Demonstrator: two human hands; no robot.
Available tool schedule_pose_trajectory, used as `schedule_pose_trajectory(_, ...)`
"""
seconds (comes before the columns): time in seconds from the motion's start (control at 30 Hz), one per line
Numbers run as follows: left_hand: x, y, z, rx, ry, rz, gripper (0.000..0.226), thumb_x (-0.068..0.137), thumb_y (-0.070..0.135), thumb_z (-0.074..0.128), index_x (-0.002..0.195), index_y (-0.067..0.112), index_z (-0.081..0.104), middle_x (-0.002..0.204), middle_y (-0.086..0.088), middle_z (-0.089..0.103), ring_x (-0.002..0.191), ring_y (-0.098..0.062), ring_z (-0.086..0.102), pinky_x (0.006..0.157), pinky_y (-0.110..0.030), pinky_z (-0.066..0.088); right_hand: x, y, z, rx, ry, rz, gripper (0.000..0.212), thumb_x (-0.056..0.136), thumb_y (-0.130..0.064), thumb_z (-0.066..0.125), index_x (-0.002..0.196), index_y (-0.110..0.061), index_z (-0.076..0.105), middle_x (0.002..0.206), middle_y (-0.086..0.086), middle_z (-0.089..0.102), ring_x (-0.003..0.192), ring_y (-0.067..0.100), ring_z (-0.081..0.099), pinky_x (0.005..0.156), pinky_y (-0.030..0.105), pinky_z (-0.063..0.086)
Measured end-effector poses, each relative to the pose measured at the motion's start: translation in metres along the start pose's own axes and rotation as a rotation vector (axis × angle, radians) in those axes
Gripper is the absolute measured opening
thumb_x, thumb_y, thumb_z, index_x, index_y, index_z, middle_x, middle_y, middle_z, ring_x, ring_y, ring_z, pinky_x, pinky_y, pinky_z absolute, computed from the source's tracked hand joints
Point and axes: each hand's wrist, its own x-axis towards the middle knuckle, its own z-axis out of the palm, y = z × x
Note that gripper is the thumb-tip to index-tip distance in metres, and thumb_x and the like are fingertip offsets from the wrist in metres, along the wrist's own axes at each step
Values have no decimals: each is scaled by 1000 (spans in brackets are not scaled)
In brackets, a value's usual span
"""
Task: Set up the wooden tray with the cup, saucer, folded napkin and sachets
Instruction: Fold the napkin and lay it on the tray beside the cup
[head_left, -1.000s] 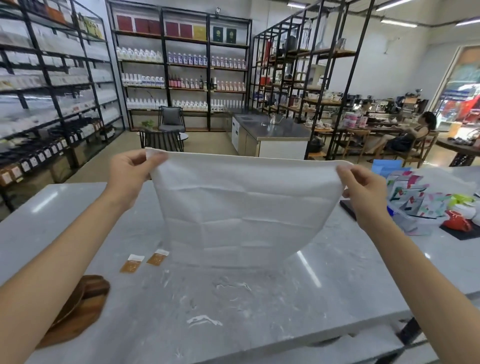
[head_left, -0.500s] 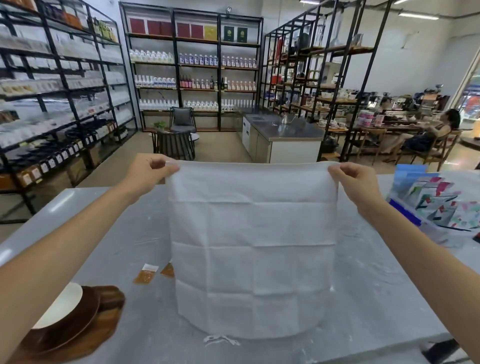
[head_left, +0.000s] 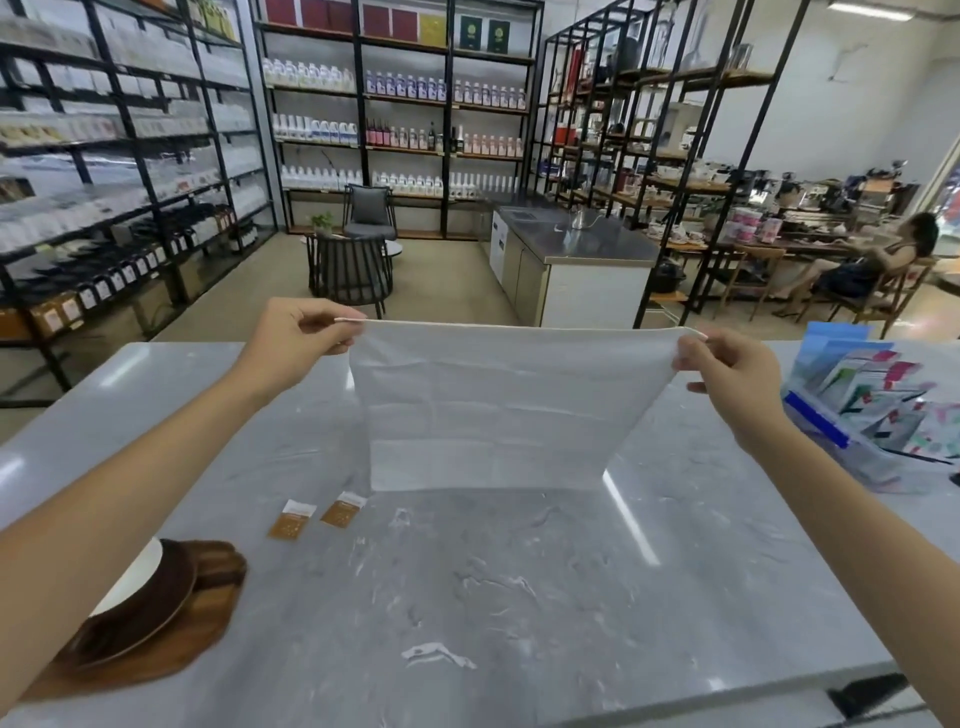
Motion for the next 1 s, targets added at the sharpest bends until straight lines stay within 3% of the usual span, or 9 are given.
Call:
schedule_pose_trajectory(0.2, -99, 6, -4, 127, -18, -15, 22, 86, 24, 76, 93, 45, 79, 95, 23, 76, 86, 0, 70, 67, -12, 57, -86, 25, -30, 55, -46, 22, 18, 94, -44, 67, 102, -30, 74, 92, -5, 78, 90, 8, 76, 61, 21, 61)
schedule_pose_trajectory(0.33, -171, -8, -2, 99, -55, -102, 17, 81, 25, 77, 90, 39, 81, 91, 16, 78, 84, 0, 71, 69, -14, 57, -153, 53, -42, 72, -99, 103, 11, 96, -34, 68, 100, -26, 75, 88, -1, 79, 86, 12, 77, 62, 22, 62)
schedule_pose_trajectory(0.47, -235, -27, 4, 87, -129, -271, 13, 77, 27, 81, 86, 37, 82, 83, 16, 78, 70, 4, 70, 65, -3, 49, -211, 77, -49, 65, -187, 165, 10, 94, -29, 69, 96, -27, 78, 87, 2, 79, 86, 15, 76, 64, 26, 64)
schedule_pose_trajectory(0.53, -255, -35, 6, 76, -138, -303, 17, 76, 19, 82, 84, 34, 82, 85, 14, 79, 79, 3, 72, 70, -2, 50, -233, 86, -52, 66, -201, 195, 9, 92, -31, 70, 94, -30, 79, 89, 1, 79, 86, 14, 75, 64, 26, 64)
schedule_pose_trajectory(0.8, -262, -56, 15, 33, -132, -350, 14, 82, 5, 78, 91, 15, 82, 90, 6, 81, 85, -3, 74, 76, -6, 52, -247, 105, -44, 59, -180, 289, 14, 87, -44, 72, 96, -36, 79, 96, -8, 79, 88, 6, 73, 63, 17, 60)
schedule_pose_trajectory(1.0, -212, -103, 43, -96, -47, -475, 13, 86, 10, 76, 92, 21, 80, 95, 3, 81, 89, -8, 75, 78, -20, 61, -206, 135, -9, 41, -170, 360, 7, 92, -34, 73, 91, -36, 79, 92, -9, 79, 85, 7, 73, 63, 23, 60)
